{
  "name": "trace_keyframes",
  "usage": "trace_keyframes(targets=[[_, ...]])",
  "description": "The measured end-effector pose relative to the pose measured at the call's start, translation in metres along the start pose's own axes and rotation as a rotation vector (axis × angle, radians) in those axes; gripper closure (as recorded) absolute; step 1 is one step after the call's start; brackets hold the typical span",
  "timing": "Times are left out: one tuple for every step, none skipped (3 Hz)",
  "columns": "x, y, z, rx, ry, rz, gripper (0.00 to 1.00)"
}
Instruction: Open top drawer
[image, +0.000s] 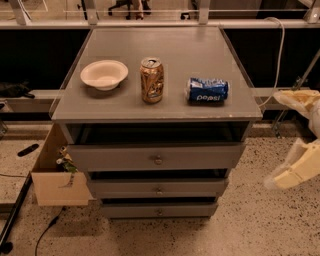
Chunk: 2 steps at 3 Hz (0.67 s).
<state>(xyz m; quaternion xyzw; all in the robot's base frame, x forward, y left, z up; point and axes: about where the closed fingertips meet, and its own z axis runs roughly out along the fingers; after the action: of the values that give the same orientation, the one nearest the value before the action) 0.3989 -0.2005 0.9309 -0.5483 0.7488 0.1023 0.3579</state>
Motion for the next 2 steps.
trace_keyframes(targets=[[-0.003,0.008,0.014,0.004,0.04,0.005,0.0],[0.01,0.019,0.048,0.002,0.109,0.041,0.0]])
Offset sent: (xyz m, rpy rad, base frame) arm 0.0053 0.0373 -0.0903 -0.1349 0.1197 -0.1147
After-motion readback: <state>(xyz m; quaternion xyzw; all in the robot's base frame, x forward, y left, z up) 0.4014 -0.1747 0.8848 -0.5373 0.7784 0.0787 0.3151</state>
